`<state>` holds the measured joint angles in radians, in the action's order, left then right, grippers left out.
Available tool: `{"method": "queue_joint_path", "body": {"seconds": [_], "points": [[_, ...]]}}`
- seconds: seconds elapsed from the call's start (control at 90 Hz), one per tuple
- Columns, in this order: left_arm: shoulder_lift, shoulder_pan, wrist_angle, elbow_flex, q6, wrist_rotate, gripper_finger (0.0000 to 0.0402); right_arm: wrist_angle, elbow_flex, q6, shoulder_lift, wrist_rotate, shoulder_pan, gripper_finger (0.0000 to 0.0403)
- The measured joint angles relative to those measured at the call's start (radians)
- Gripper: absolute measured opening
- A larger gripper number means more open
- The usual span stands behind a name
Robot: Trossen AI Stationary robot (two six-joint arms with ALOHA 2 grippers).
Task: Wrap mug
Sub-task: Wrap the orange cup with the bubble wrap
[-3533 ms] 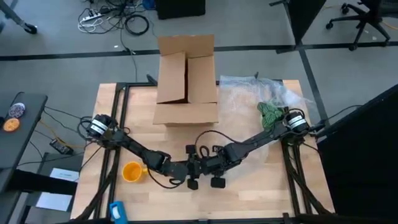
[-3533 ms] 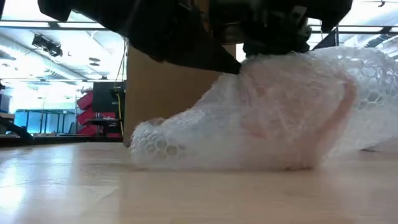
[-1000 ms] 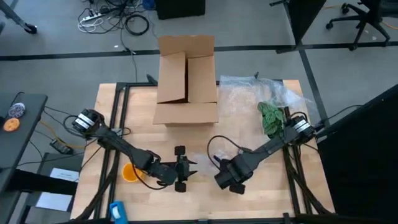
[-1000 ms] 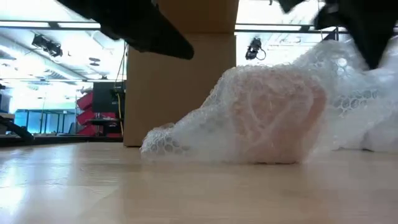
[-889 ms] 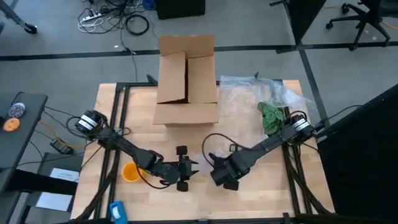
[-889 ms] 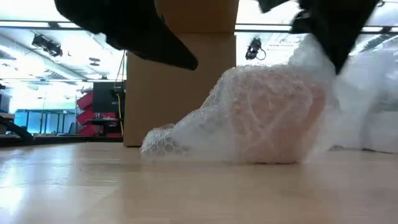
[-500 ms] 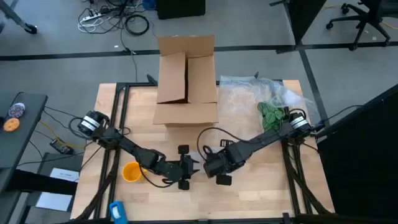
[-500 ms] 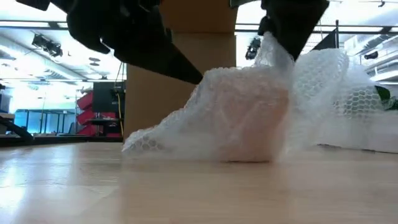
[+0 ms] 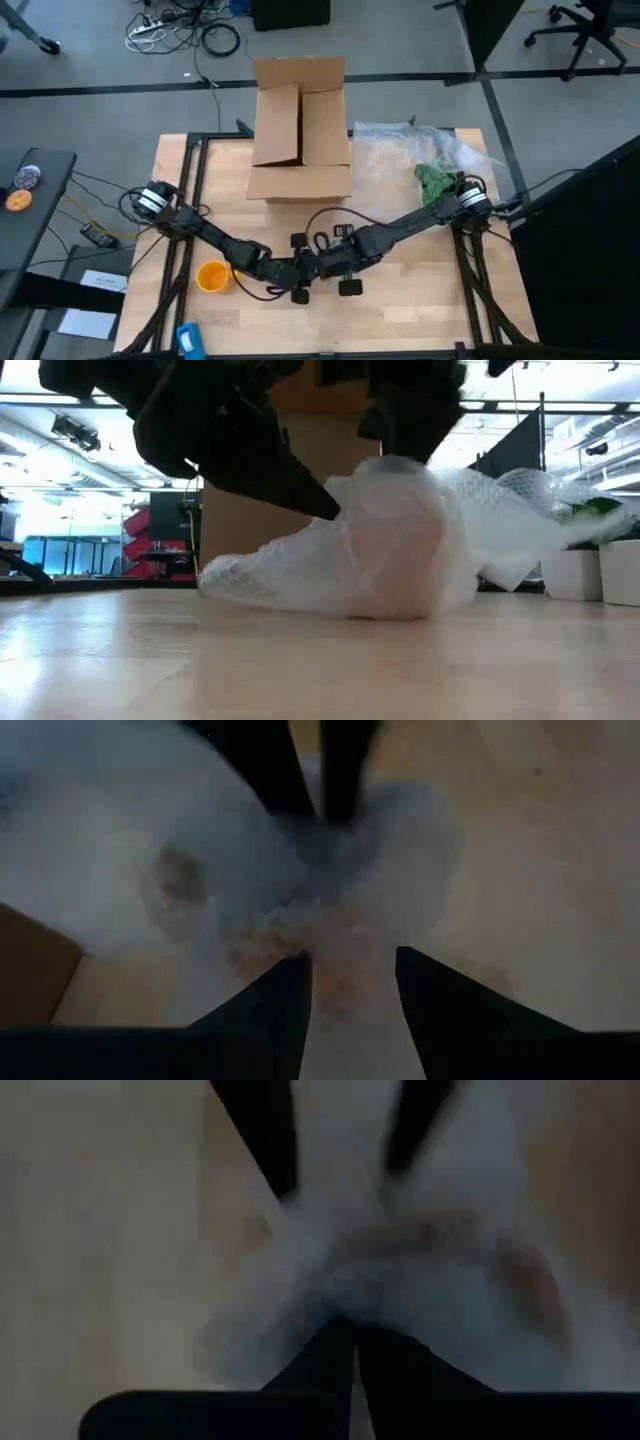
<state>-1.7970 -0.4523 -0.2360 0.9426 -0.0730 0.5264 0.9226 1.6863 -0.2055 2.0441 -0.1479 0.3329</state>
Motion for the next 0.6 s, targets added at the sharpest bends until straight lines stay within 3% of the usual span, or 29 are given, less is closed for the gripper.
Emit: {"method": "queue_joint_path", "body": {"seconds": [0.3, 0.6], "points": [[-0.026, 0.003, 0.009, -0.004, 0.025, -0.02, 0.0133, 0.004, 0.004, 0.031, 0.08, 0.068, -0.028, 0.0], [-0.022, 0.01, -0.067, 0.009, 0.042, -0.006, 0.0133, 0.063, -0.006, -0.088, -0.064, 0.051, -0.018, 0.0]]}}
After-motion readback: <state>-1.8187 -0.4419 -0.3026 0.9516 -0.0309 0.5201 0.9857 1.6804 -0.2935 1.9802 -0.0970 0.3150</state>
